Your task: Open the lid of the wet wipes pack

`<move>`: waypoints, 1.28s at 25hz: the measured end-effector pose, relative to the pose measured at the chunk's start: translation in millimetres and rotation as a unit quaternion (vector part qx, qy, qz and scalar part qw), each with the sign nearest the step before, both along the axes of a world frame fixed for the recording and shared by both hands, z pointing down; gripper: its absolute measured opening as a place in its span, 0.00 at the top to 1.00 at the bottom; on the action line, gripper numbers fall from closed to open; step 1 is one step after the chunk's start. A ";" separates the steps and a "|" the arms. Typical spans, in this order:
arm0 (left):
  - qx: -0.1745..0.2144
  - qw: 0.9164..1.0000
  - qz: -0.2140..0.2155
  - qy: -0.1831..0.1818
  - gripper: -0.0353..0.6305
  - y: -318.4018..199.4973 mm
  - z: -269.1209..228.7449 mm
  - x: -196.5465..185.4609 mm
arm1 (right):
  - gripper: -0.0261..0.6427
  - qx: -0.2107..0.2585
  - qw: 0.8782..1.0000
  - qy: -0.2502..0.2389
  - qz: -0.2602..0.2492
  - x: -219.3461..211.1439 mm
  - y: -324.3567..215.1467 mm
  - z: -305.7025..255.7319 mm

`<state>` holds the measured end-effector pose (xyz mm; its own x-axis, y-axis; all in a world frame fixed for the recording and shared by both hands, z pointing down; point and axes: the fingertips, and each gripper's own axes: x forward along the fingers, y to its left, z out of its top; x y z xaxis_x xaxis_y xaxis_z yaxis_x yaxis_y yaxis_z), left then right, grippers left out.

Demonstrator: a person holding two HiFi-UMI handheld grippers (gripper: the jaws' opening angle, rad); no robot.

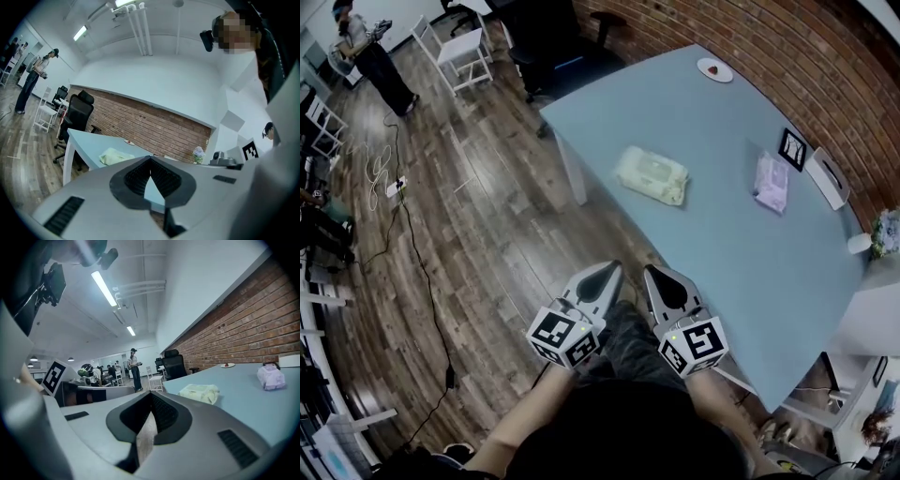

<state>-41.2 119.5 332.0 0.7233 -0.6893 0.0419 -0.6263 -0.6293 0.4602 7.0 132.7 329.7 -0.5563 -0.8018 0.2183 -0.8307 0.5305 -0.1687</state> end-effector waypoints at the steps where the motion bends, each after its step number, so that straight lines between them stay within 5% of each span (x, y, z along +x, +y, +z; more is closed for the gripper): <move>1: 0.002 1.000 0.002 0.000 0.93 -7.7 -0.1 1.6 | 0.94 0.002 1.000 0.004 -0.005 -1.6 -7.6 -0.8; 17: -0.032 0.999 -0.019 0.003 0.93 -109.5 24.5 14.0 | 0.94 -0.020 0.998 0.046 -0.049 4.1 -112.7 21.0; 32: -0.063 0.998 -0.029 -0.003 0.93 -183.5 50.6 35.4 | 0.94 -0.008 0.986 0.146 -0.077 28.0 -195.4 43.2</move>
<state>-5.8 -64.0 382.6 0.6812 -0.7194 0.1360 -0.6636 -0.5282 0.5297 34.9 -62.8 372.9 -0.5827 -0.7076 0.3997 -0.7547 0.6536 0.0569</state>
